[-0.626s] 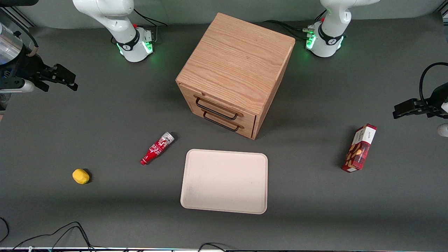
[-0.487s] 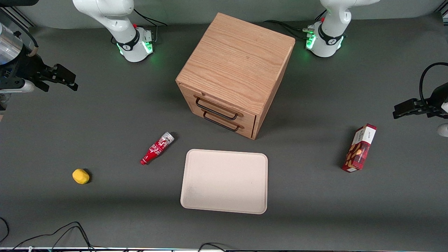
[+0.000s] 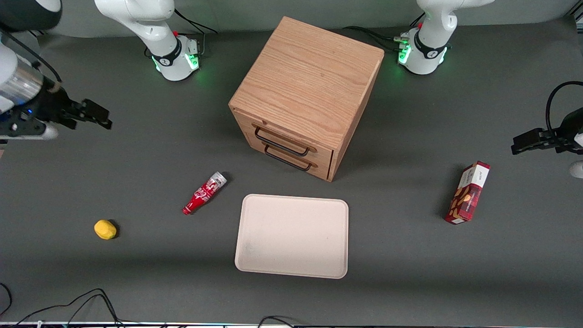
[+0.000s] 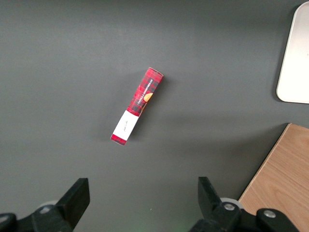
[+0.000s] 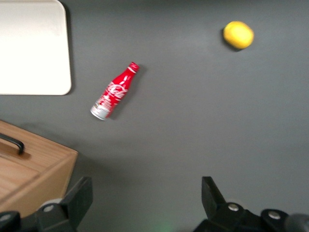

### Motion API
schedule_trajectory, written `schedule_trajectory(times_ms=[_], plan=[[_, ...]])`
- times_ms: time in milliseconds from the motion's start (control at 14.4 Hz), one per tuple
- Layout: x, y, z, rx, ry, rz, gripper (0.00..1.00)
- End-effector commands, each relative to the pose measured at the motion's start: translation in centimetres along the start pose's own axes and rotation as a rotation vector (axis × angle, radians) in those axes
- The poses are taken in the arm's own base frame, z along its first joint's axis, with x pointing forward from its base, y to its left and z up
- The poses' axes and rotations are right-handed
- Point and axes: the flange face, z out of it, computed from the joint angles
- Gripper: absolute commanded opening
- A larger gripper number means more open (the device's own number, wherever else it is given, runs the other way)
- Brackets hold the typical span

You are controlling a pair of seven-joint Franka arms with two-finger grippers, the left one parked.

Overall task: Place coke bottle on tray
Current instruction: 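Move the right gripper down toward the red Coca-Cola bottle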

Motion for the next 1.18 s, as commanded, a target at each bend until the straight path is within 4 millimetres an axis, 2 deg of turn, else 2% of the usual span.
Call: schedule_trajectory(times_ms=[0,209,417,626,904,1113], plan=[[3.3,-2.8,4.8,0.034,-0.02,0.12,1.0],[5.2,-5.5,12.0,0.006,-0.013,0.29,1.0],[4.6,-9.0,19.5,-0.043,0.04,0.391,1.0],[5.1,-10.5,26.6,-0.029,0.06,0.515,1.0],[6.1,-11.0,33.4,0.009,0.065,0.604,1.0],[6.3,-11.2,37.2,0.036,0.066,0.628,1.0]])
